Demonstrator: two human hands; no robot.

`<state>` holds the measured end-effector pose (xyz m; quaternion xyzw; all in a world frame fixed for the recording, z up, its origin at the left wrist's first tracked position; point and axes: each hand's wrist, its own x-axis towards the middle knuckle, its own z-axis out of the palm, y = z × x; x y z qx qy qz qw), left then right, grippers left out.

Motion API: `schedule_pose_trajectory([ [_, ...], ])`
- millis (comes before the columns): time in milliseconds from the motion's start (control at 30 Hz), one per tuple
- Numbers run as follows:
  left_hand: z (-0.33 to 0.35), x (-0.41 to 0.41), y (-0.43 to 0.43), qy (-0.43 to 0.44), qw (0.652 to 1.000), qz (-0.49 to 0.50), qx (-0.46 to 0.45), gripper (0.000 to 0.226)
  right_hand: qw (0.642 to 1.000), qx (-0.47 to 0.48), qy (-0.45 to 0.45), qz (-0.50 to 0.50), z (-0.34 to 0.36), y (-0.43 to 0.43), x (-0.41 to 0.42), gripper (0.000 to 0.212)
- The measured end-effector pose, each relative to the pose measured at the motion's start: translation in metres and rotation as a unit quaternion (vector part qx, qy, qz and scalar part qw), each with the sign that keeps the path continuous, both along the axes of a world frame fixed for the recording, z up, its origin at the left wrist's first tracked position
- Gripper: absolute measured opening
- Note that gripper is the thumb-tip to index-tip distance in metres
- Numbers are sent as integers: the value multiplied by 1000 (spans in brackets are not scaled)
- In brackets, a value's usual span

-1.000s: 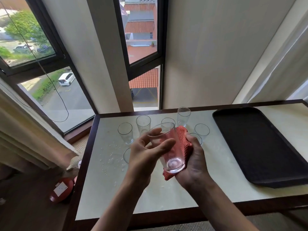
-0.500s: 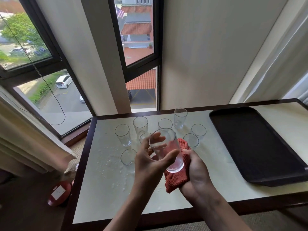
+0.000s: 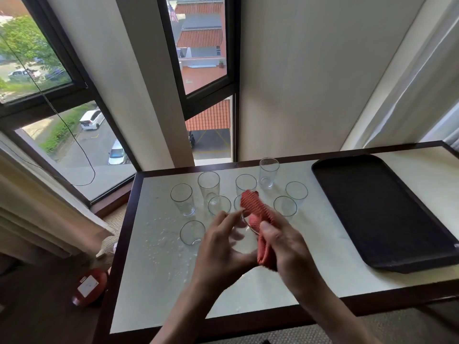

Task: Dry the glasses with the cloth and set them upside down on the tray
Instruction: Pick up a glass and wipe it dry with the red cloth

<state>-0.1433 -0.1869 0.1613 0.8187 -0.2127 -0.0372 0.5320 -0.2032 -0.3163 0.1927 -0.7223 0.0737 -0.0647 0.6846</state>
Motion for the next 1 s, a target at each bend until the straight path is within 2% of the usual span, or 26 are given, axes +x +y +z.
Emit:
schedule_pose_trajectory([
  [100, 0, 2, 6, -68, 997, -1, 40, 44, 975, -216, -23, 46, -10, 4, -3, 54],
  [133, 2, 1, 7, -105, 993, -6, 60, 47, 970, -235, -11, 57, -11, 2, 0, 58],
  [200, 7, -3, 8, -159, 982, -14, 97, 52, 979, -184, 27, 82, -10, -4, 10, 59],
  [300, 8, -1, 9, -162, 982, -15, 100, 56, 987, -116, 54, 96, -7, -4, 20, 56],
  [467, 5, 3, 15, -176, 981, 2, 83, 40, 968, -238, 34, 71, -13, 16, 3, 67],
  [533, 3, -1, 14, -191, 978, -10, 88, 46, 977, -200, 39, 60, -12, 14, 8, 63],
  [600, -1, -5, 13, -192, 977, -20, 89, 51, 987, -136, 57, 56, -14, 9, 17, 50],
  [667, -4, -7, 15, -187, 979, -21, 79, 53, 989, -116, 68, 58, -16, 8, 23, 42],
  [833, -7, -9, 23, -201, 977, -21, 75, 64, 992, -47, 112, 19, -27, 18, 30, 43],
  [1000, -12, -14, 29, -198, 978, -18, 59, 63, 983, 42, 181, 5, -28, 21, 36, 35],
])
